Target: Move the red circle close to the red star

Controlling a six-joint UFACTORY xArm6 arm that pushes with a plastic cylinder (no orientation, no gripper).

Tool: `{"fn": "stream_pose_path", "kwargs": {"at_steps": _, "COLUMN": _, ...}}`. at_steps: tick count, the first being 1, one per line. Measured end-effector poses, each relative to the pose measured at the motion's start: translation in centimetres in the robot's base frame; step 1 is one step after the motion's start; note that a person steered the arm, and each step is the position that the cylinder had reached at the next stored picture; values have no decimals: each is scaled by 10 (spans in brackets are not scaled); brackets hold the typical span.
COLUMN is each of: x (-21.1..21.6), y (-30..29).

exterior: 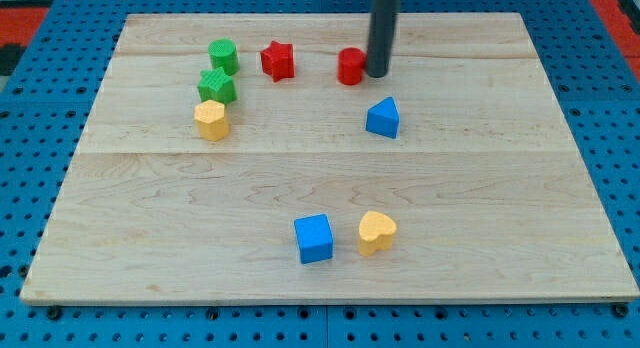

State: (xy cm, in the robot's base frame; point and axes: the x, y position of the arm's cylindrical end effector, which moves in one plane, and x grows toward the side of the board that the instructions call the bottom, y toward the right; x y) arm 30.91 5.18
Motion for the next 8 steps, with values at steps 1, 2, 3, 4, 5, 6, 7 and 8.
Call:
{"fn": "stream_pose_path", "kwargs": {"at_steps": 1, "x": 0, "y": -22}}
{"fn": "stream_pose_path", "kwargs": {"at_steps": 2, "x": 0, "y": 15}}
{"fn": "stream_pose_path", "kwargs": {"at_steps": 3, "x": 7, "y": 78}}
{"fn": "stream_pose_path", "kwargs": {"at_steps": 4, "x": 22, "y": 118}}
{"fn": "stream_pose_path", "kwargs": {"at_steps": 5, "x": 27, "y": 132}}
{"fn": "stream_pose_path", "kwargs": {"at_steps": 6, "x": 27, "y": 138}}
{"fn": "stream_pose_path", "kwargs": {"at_steps": 7, "x": 27, "y": 138}}
{"fn": "stream_pose_path", "kwargs": {"at_steps": 8, "x": 37, "y": 132}}
